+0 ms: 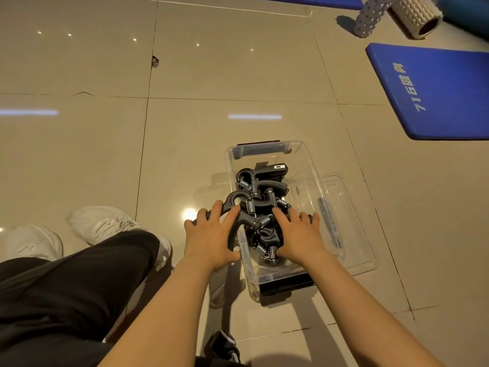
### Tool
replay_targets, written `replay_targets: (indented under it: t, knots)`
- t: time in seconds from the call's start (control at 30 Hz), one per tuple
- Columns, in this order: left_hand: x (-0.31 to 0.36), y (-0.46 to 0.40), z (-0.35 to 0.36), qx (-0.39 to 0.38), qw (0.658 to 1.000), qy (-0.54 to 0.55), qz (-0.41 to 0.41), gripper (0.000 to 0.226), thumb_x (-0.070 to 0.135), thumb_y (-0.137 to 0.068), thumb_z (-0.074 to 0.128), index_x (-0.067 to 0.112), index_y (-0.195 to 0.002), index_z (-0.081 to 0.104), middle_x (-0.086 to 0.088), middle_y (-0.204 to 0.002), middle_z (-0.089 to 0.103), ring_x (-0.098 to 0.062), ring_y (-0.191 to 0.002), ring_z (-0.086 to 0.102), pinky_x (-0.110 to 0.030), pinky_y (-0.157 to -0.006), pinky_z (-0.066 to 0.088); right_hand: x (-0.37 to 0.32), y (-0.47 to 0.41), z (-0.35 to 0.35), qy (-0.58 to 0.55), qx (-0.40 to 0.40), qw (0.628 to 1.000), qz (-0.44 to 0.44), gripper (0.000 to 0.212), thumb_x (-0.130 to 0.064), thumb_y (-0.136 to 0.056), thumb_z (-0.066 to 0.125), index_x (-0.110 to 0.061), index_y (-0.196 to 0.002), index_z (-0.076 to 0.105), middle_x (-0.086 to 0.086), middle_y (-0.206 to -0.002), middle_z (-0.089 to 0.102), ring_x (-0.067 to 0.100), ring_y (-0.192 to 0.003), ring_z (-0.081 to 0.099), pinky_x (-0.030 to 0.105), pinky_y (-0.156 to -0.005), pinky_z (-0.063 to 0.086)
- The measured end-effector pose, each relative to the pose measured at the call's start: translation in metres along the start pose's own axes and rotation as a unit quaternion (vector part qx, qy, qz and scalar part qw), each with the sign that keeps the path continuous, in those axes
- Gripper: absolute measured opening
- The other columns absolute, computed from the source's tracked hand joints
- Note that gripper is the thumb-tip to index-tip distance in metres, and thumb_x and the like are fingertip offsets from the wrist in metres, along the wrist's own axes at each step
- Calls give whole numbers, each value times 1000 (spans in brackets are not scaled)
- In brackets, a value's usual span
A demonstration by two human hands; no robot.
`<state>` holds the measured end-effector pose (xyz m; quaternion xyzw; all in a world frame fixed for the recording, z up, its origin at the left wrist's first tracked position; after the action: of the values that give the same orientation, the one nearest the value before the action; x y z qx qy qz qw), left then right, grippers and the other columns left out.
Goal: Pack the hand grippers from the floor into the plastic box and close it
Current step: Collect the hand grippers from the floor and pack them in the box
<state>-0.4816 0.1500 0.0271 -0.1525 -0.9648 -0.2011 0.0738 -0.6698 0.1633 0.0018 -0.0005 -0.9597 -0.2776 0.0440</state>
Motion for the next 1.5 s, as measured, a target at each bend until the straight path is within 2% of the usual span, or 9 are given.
replay_targets:
  t: [0.23,0.4,0.63,0.87,1.1,1.17,1.23,1.33,1.5]
  knots:
    - [-5,-1,-1,2,999,41,-28,95,56,-70,64,38,-146,9,-1,-150,12,-30,-129,28,-46,-96,34,-16,-17,15,79,-5,997,-22,79,-48,-85,60,-29,-147,14,17,-153,16,43,-130,34,56,-111,15]
    - [-10,-2,2,-3,998,49,-48,98,56,-69,66,39,-146,8,-2,-151,10,-31,-130,25,-49,-98,32,-14,-17,9,130,-14,990,-50,88,-38,-84,65,-33,-149,5,11,-157,-7,37,-128,37,54,-107,22]
    - [-8,-1,0,-2,998,37,-47,99,56,-70,68,39,-145,7,-2,-150,11,-31,-132,23,-50,-99,32,-13,-14,-14,171,-22,978,-121,81,-39,-77,66,-30,-143,20,9,-149,20,32,-116,49,46,-106,25]
    - [-5,-3,3,-13,997,45,-55,100,56,-70,68,39,-146,5,-3,-151,10,-31,-132,22,-49,-97,33,20,8,-48,-182,30,982,-29,86,-39,-73,67,-33,-145,22,1,-147,26,26,-117,49,43,-106,32]
    - [-4,-3,0,-20,997,35,-59,101,55,-69,70,39,-146,6,-4,-150,11,-31,-132,23,-51,-97,32,16,9,-25,-556,-9,830,50,34,-24,-82,69,-25,-114,58,-4,-100,58,13,-95,59,29,-84,50]
    - [-4,-3,0,-24,997,38,-59,102,55,-68,70,39,-146,6,-4,-150,11,-32,-132,23,-51,-97,33,22,4,-20,-523,11,850,65,30,-21,-84,65,-23,-113,59,-3,-94,61,15,-88,62,31,-79,53]
    - [-5,-3,0,-26,997,38,-57,102,54,-68,70,39,-146,6,-4,-150,11,-32,-132,23,-51,-97,33,32,0,-19,-398,37,914,64,32,-21,-87,61,-23,-118,55,-5,-94,63,17,-86,62,30,-73,51]
    - [-6,-3,1,-27,997,40,-57,102,53,-68,70,39,-145,6,-4,-149,11,-31,-131,23,-50,-96,33,43,-5,-17,-170,39,983,54,38,-20,-90,54,-23,-127,47,-2,-105,66,21,-98,60,38,-94,37]
    - [-4,-4,0,-25,997,39,-58,101,52,-68,70,39,-145,6,-4,-149,11,-32,-130,24,-50,-94,34,34,-16,-25,-7,52,999,-8,44,-33,-91,53,-21,-132,44,2,-123,57,24,-110,55,40,-95,36]
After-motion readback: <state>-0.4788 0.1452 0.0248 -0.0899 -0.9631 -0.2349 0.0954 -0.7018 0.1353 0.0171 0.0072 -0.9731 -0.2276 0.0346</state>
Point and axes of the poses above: each hand's wrist, its own y-axis away from the middle knuckle, its own z-axis out of the palm, x = y × z, the point moved 6 cm from there along -y, towards the middle knuckle
